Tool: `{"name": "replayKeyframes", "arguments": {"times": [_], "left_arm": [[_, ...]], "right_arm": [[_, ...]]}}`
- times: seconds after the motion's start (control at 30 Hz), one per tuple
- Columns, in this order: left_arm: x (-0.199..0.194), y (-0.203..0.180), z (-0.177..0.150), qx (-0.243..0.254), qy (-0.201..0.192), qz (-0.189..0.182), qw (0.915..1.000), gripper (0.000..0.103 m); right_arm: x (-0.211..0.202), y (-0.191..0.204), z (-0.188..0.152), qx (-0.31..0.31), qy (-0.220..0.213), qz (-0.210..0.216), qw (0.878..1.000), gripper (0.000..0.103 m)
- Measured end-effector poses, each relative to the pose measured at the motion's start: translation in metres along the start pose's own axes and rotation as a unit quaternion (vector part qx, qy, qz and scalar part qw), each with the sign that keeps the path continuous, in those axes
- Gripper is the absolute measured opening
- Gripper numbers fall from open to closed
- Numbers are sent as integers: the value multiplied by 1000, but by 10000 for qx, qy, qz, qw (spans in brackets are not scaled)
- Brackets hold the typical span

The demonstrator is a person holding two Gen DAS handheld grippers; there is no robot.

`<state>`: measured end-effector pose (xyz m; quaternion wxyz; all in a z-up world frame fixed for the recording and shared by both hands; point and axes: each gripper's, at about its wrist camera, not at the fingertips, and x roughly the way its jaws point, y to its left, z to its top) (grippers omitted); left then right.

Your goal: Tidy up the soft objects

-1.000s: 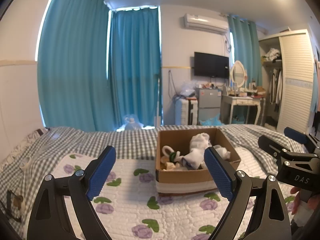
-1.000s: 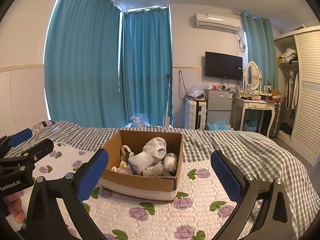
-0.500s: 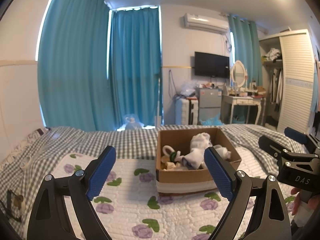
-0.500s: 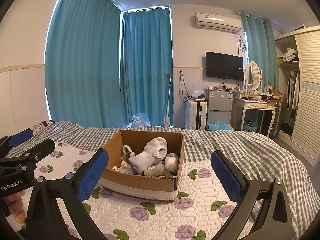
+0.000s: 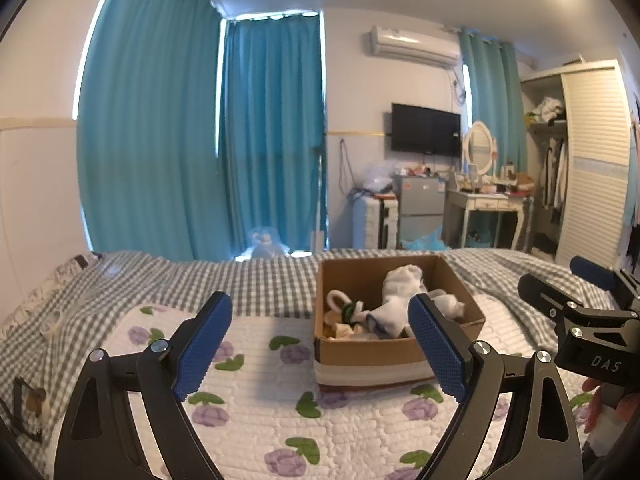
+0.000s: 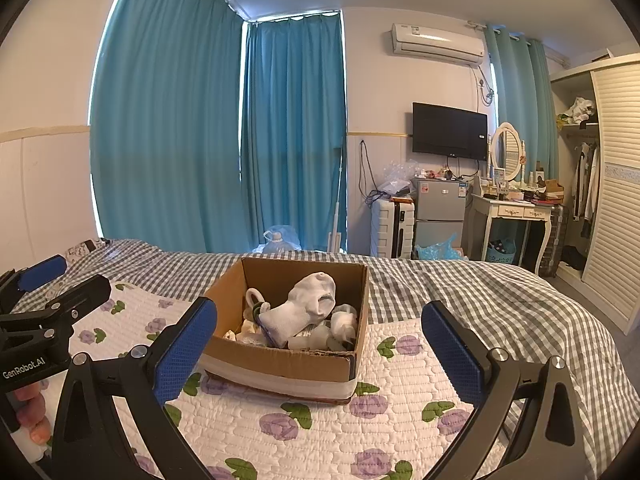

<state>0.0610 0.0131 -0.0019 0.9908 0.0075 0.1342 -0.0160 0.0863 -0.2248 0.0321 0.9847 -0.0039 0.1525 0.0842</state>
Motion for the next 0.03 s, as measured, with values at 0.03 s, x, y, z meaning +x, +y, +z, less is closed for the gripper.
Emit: {"name": "replayKeyframes", "arguments": {"times": [0.03], "left_arm": [[0,0,0,6,10,-35,10000,91]], "right_arm": [[0,0,0,5,-3,-5,10000,103]]}}
